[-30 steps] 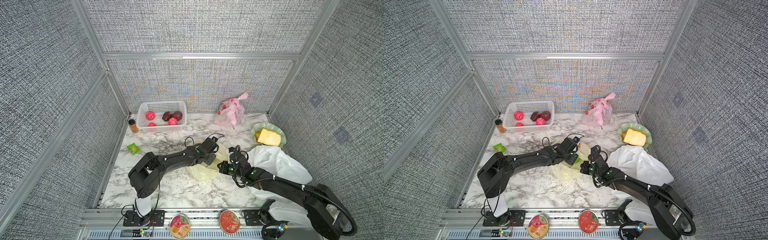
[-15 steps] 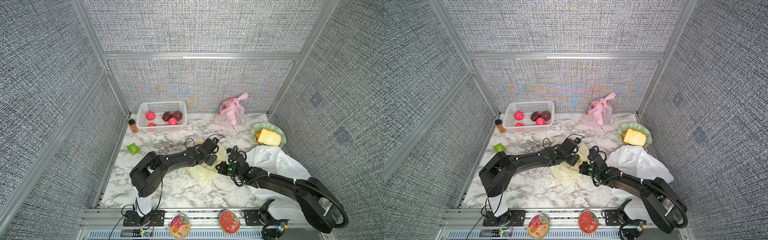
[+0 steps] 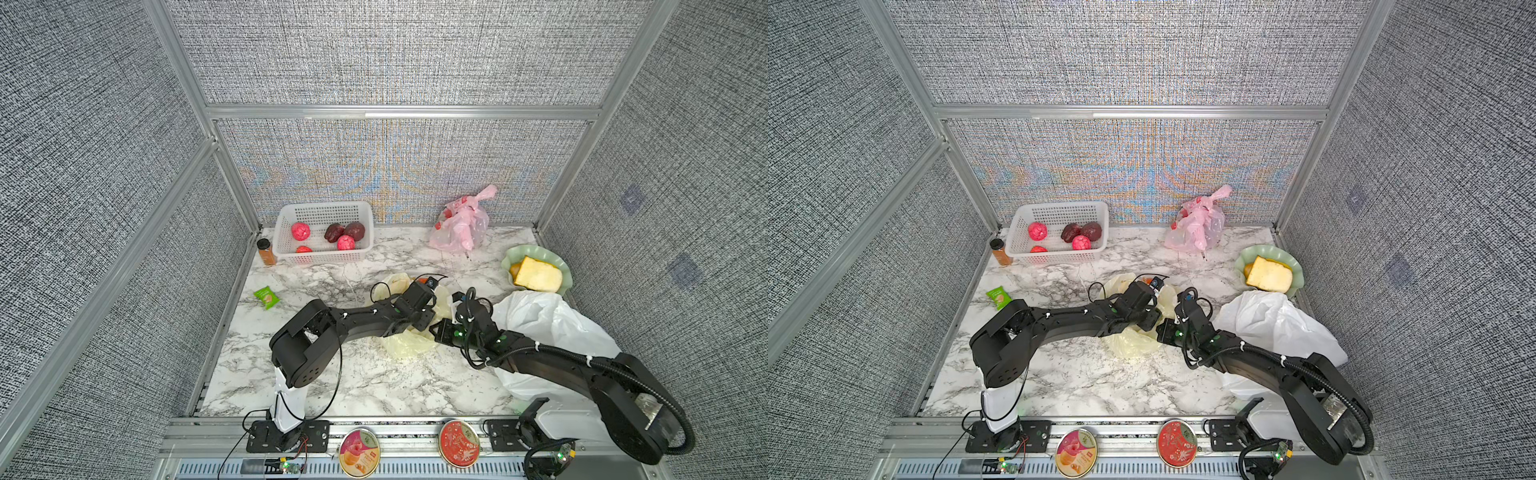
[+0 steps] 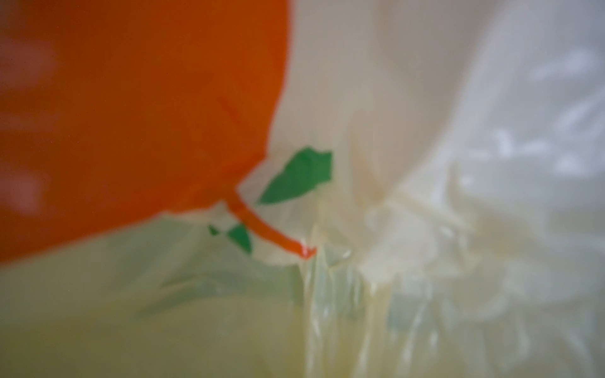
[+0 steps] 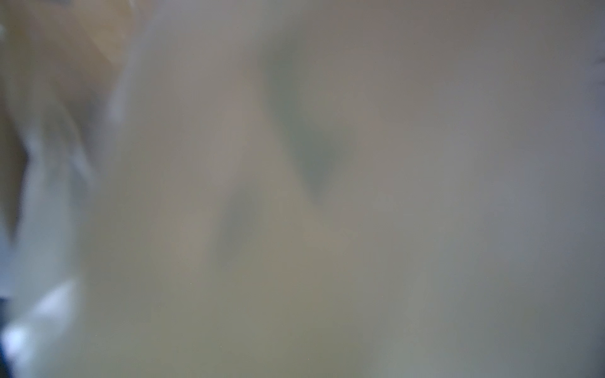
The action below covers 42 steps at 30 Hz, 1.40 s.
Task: Untie the knot of a plastic bag & take out the apple
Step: Pick up the apple from the plastic bag.
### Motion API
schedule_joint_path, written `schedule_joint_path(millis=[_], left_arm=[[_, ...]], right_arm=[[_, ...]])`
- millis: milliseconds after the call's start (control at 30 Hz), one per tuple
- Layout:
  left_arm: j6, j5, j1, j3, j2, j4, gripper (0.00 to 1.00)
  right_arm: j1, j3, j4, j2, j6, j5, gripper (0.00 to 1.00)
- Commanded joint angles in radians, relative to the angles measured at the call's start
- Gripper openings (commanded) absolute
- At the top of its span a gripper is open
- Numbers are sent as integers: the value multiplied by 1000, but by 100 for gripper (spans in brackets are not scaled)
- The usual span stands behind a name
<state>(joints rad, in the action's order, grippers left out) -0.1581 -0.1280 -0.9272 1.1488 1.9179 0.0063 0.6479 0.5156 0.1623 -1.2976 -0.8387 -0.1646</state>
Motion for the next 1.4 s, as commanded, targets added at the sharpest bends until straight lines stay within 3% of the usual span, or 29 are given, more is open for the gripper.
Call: schedule_joint_path(millis=[0,600,1033,1367], left_arm=[[-6,-4,2,-31,-36,-90,54],[-34,-21,4,-246,-383,-169,51],[-18,2,5,-257,-578,-181,51],[26,-73,5,-279,-781,-133,53]], right_arm=[[-1,3,-17,1,-12,6,0],[-1,67,-73,-61,19,42,0],[-2,93,-89,-84,27,42,0],[0,102,-84,-96,27,39,0]])
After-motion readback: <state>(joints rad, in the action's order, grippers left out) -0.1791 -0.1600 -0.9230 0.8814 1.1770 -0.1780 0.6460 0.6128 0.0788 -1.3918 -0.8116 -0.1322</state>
